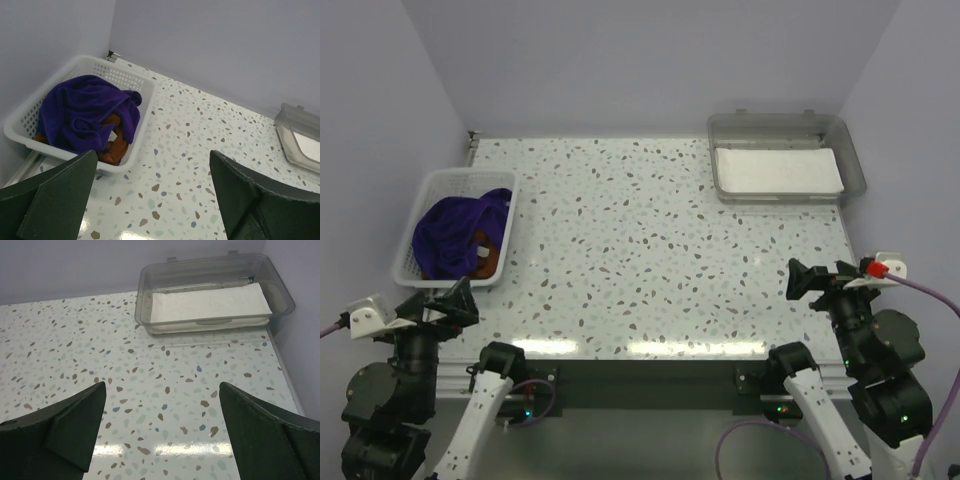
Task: Fold and stack the towels
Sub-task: Grab crumpled towel
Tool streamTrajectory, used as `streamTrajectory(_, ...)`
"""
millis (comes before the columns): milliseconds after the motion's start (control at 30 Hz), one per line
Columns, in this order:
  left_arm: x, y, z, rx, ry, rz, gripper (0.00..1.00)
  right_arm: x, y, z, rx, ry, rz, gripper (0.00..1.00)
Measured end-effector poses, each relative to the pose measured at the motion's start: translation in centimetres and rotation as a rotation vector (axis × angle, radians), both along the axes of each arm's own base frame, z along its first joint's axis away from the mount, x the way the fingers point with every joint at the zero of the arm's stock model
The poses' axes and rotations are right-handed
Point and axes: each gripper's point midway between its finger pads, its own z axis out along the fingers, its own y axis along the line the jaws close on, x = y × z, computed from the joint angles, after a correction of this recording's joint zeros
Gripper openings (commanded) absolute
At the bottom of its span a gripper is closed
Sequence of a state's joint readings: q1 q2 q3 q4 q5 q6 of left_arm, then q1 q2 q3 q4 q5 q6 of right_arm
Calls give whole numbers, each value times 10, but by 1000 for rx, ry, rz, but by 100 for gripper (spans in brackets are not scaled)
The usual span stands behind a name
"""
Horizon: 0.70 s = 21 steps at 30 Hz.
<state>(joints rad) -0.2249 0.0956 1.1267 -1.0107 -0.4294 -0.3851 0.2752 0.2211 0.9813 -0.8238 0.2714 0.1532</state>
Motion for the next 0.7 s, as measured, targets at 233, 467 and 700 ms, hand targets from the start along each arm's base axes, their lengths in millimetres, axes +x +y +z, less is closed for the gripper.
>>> streamTrajectory(233, 13, -6, -10, -22, 80, -5, 100, 3, 5, -3, -4, 17, 27, 99)
streamTrajectory(467, 59, -22, -27, -34, 233, -22, 100, 16, 19, -22, -23, 82, 83, 99)
streamTrajectory(700, 141, -48, -75, -32, 527, -25, 100, 34, 40, -48, -62, 151, 173, 99)
